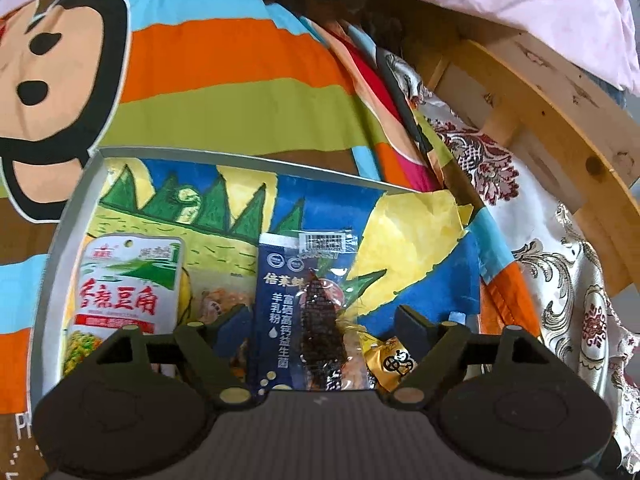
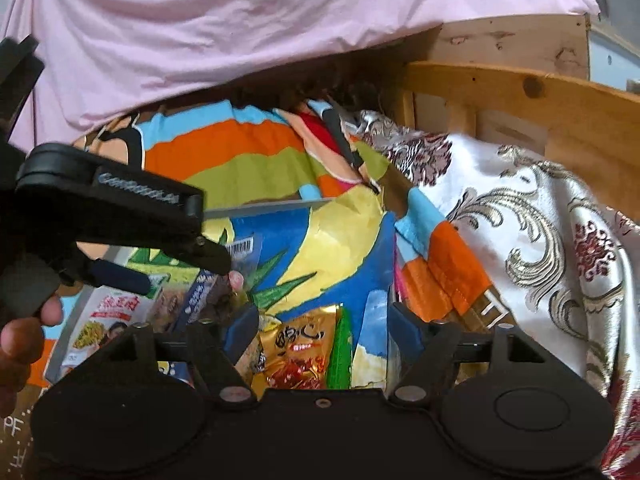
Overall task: Organize snacks
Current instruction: 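Lower both held snacks into the tray and open both grippers, then withdraw both open tools up and away from the tray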
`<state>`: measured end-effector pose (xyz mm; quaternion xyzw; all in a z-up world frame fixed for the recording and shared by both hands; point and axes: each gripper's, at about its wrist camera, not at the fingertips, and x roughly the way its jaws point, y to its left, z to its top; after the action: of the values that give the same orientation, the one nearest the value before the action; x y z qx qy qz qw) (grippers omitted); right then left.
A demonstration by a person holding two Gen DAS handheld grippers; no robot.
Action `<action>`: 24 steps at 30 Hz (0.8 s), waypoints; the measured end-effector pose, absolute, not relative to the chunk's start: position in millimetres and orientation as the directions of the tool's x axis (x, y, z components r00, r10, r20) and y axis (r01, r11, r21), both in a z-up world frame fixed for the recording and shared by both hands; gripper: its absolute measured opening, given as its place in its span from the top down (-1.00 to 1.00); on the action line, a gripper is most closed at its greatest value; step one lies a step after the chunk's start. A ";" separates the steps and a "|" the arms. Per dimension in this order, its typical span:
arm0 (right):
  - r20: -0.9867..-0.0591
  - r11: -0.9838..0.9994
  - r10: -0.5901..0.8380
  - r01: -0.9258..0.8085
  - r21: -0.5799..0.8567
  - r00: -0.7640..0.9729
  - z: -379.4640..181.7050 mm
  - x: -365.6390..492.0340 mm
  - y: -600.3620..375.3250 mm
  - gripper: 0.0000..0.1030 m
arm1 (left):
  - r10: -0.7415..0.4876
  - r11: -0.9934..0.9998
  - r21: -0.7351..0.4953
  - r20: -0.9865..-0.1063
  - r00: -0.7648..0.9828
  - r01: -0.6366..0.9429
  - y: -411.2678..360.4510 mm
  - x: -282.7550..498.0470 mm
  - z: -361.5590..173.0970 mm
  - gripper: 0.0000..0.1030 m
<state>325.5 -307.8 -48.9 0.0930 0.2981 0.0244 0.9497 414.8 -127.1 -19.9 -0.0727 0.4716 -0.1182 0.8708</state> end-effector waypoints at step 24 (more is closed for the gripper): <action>-0.346 0.948 0.106 0.011 0.319 0.932 17.5 234.9 -348.5 -0.92 | -0.243 0.955 -0.282 -0.577 0.780 0.089 -53.5 291.4 44.9 -0.97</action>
<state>234.9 -348.5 17.5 0.1597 0.1824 0.0244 0.9699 291.4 -53.5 44.9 -0.1203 0.3198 -0.0887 0.9356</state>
